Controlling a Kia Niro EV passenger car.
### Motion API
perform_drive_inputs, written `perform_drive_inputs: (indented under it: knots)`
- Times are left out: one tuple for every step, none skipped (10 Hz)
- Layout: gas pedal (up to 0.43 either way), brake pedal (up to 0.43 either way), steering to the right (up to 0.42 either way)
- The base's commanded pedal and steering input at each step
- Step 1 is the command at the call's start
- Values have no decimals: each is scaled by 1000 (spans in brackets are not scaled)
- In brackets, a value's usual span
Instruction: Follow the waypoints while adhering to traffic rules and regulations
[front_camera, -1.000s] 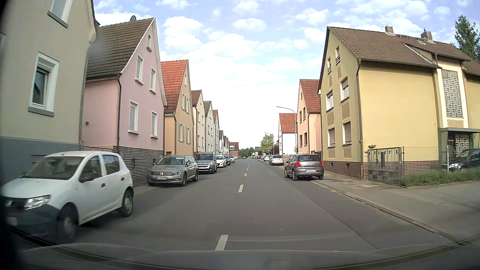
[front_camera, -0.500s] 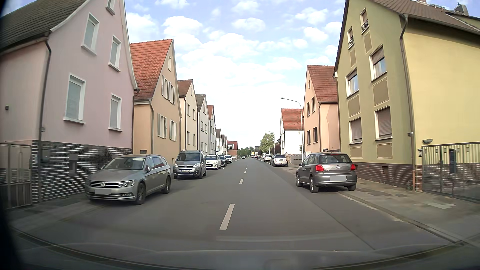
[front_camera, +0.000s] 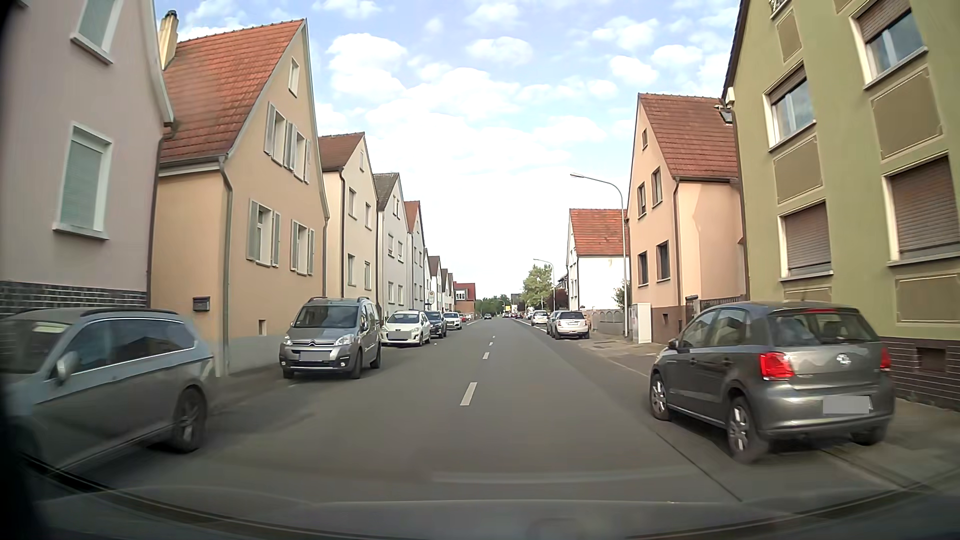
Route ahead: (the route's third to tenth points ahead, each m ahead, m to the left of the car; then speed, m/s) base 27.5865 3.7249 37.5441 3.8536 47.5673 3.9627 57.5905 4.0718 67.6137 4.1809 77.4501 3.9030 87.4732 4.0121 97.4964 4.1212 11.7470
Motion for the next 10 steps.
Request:
perform_drive_inputs:
  knots:
    - [79, 30, -1]
    - [67, 30, -1]
    - [67, 30, -1]
    - [67, 30, -1]
    - [67, 30, 1]
    - [67, 30, 0]
    - [67, 30, 0]
    - [67, 30, 0]
    - [67, 30, 1]
    - [67, 30, 1]
